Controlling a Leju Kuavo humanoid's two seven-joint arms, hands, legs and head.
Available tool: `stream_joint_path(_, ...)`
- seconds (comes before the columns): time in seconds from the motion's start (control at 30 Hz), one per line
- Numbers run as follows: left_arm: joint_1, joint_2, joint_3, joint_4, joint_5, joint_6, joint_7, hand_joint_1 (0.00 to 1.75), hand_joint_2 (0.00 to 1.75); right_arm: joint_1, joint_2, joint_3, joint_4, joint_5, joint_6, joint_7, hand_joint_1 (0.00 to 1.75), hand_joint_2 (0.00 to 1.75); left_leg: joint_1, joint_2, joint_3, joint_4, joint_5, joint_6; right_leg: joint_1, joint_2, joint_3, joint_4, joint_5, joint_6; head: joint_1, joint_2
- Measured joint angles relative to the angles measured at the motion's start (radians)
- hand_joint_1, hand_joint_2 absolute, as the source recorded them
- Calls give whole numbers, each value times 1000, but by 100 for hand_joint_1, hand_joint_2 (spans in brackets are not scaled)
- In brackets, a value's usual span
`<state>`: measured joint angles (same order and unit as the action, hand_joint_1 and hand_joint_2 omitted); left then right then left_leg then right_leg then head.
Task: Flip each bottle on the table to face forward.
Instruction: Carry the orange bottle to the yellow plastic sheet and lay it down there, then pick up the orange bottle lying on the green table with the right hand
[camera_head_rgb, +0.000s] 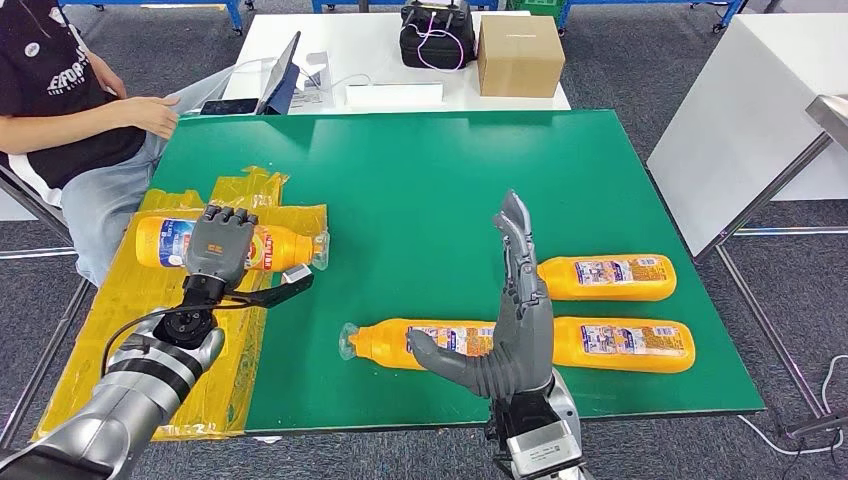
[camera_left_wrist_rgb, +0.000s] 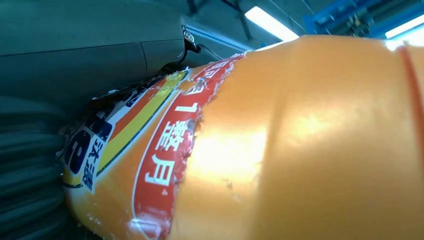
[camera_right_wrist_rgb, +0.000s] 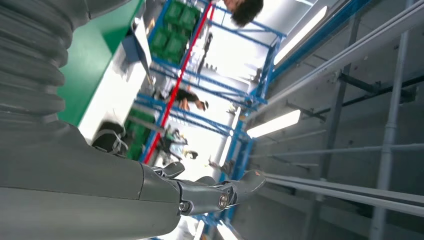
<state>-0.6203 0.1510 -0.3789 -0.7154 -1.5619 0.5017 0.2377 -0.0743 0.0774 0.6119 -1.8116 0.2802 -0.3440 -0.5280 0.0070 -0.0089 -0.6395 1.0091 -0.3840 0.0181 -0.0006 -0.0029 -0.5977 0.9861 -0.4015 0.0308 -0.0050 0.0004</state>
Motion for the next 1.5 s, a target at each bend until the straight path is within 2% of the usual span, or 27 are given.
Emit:
stream_joint_path(0.17, -6, -3, 4, 9, 5, -4, -4, 175, 175, -2, 0, 1, 0, 9, -4, 3, 0, 175, 0, 0, 0, 0, 0, 0, 0, 0, 0, 0, 0, 0, 0, 0)
stream_joint_path(0.3, -50, -29, 42, 81, 40, -34, -34, 175, 175, -23, -9, 13, 0, 94, -30, 41, 0, 175, 0, 0, 0, 0, 0, 0, 0, 0, 0, 0, 0, 0, 0, 0)
stream_joint_path(0.4, -76, -74, 112, 163, 120, -107, -77, 162, 175, -48, -26, 26, 9, 185, -47, 94, 0, 175, 0, 0, 0, 0, 0, 0, 0, 0, 0, 0, 0, 0, 0, 0)
stream_joint_path(0.5, -71, -116, 215, 248, 231, -181, -109, 149, 175, -71, -39, 29, 28, 198, -45, 121, 0, 175, 0, 0, -1, 0, 0, 0, 0, 0, 0, 0, 0, 0, 0, 0)
stream_joint_path(0.53, -68, -121, 232, 261, 243, -187, -109, 139, 175, -74, -39, 29, 32, 196, -44, 121, 0, 175, 0, 0, -1, 0, 0, 0, 0, 0, 0, 0, 0, 0, 0, 0)
stream_joint_path(0.57, -67, -122, 237, 266, 243, -188, -108, 120, 175, -75, -39, 29, 33, 196, -44, 121, 0, 175, 0, 0, -1, 0, 0, 0, 0, 0, 0, 0, 0, 0, 0, 0)
stream_joint_path(0.63, -67, -123, 243, 273, 242, -192, -105, 54, 175, -78, -39, 29, 37, 195, -44, 121, 0, 175, 0, 0, -1, 0, 0, 0, 0, 0, 0, 0, 0, 0, 0, 0)
stream_joint_path(0.67, -67, -124, 245, 276, 242, -196, -102, 26, 175, -79, -39, 29, 38, 195, -43, 121, 0, 175, 0, 0, -1, 0, 0, 0, 0, 0, 0, 0, 0, 0, 0, 0)
stream_joint_path(0.7, -68, -124, 247, 279, 243, -200, -98, 7, 175, -79, -39, 29, 39, 194, -41, 121, 0, 175, 0, 0, -1, 0, 0, 0, 0, 0, 0, 0, 0, 0, 0, 0)
stream_joint_path(0.73, -68, -124, 250, 283, 245, -204, -93, 0, 175, -80, -39, 30, 41, 193, -38, 121, 0, 175, 0, 0, -1, 0, 0, 0, 0, 0, 0, 0, 0, 0, 0, 0)
stream_joint_path(1.5, -67, -117, 288, 323, 256, -212, -71, 0, 175, -90, -39, 33, 54, 175, -26, 114, 0, 175, 0, -1, 2, 0, 1, 0, 0, 0, 3, 0, 1, 0, 0, 0)
